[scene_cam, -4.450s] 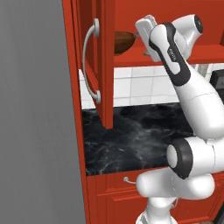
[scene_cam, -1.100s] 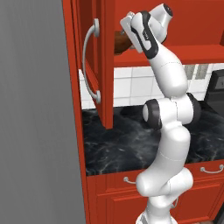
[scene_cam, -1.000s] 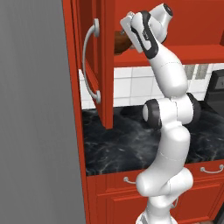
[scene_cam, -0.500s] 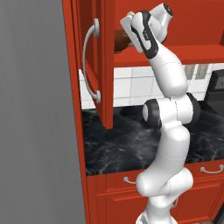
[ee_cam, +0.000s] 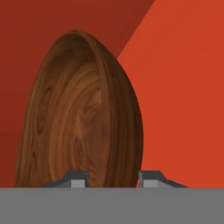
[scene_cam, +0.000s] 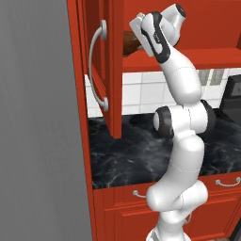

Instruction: Pick up the bowls from the cabinet and place each bowl in front of a stool on the dining counter.

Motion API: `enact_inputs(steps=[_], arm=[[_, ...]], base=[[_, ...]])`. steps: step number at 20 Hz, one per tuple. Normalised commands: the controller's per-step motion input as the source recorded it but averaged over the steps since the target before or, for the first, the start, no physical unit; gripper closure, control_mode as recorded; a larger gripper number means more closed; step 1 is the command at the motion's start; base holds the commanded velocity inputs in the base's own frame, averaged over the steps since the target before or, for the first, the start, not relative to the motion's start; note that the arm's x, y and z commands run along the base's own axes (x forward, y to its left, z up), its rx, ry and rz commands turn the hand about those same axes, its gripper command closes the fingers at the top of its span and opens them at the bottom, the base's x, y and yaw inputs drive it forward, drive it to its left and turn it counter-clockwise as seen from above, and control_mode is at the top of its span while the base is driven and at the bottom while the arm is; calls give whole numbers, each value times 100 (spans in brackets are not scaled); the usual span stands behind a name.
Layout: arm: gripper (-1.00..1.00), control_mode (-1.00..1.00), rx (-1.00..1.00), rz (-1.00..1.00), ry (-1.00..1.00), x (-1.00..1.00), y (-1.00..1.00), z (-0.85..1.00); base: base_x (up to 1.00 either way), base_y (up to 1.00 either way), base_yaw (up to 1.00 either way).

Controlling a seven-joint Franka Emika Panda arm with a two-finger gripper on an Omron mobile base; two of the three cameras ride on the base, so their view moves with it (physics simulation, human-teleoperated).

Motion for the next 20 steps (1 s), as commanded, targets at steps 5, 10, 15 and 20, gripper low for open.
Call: enact_inputs(steps=[5, 10, 15, 20], arm=[[100, -100, 1, -1, -7, -4, -8, -13], [100, -100, 9, -2, -18, -37, -23, -25], [100, -100, 3, 0, -12, -63, -37, -9], [100, -100, 0, 0, -5, -99, -62, 0]], base=[[0, 0, 0], [0, 0, 0], [0, 0, 0], [0, 0, 0]])
